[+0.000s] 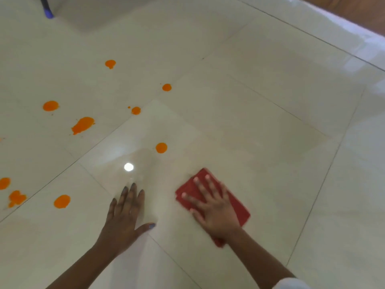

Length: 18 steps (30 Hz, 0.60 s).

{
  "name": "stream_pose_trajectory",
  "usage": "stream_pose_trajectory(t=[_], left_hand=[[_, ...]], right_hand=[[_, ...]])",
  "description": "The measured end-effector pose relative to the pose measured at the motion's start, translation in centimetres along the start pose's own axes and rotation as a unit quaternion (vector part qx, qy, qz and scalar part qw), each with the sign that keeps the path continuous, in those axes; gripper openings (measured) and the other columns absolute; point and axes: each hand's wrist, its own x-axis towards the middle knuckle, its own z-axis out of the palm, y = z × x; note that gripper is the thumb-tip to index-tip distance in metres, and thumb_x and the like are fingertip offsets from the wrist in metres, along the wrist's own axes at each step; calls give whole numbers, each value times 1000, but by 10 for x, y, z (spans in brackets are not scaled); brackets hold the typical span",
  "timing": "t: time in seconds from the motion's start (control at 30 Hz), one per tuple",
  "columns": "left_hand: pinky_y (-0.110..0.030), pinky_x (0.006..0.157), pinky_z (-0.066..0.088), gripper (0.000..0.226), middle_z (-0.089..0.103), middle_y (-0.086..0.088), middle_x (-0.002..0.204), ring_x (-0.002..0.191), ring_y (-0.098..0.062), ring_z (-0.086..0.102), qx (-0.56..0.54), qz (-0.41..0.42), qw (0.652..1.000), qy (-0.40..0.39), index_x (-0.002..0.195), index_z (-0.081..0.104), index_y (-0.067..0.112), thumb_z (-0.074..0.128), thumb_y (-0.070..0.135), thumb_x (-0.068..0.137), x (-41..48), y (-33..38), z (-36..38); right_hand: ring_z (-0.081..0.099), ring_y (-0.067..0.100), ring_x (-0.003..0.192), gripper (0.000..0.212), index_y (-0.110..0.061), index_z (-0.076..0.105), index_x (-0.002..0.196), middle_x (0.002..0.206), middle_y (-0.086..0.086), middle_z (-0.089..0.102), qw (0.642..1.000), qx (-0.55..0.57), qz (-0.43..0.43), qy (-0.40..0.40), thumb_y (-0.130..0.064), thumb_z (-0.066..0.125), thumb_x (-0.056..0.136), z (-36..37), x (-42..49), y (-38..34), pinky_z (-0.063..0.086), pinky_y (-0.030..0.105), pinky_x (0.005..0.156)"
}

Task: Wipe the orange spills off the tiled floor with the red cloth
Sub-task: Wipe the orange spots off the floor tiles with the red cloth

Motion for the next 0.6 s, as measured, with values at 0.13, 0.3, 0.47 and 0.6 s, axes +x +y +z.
stream_pose_trajectory(t=[0.13,0.3,0.47,0.6], left_hand=[[-50,101,29,85,19,-15,152,139,-28,12,-11,9,1000,-3,144,23,12,19,73,85,-20,-13,-1],[-50,100,30,80,19,-14,152,140,-23,5,-9,20,999,-26,144,20,12,18,69,88,-34,-22,-1],[-42,111,15,95,-1,-6,153,141,-16,-7,-93,-44,995,0,145,6,11,10,80,79,-49,-33,-2],[-30,111,0,100,-13,2,150,139,-13,-12,-131,-55,990,7,141,-10,16,0,86,70,-57,-36,-6]], right_hand=[[13,36,142,51,-45,33,140,155,4,22,987,4,160,4,-51,27,89,-8,64,15,15,60,109],[34,38,134,55,-36,45,135,146,8,41,995,48,79,-47,-38,37,81,-4,51,-75,28,61,105],[32,24,137,48,-23,39,140,140,-9,44,977,212,23,-10,-22,32,92,-8,29,-139,14,47,116],[22,6,140,43,-33,41,136,143,-5,43,916,382,119,22,-29,27,95,-22,35,-130,-2,30,117]])
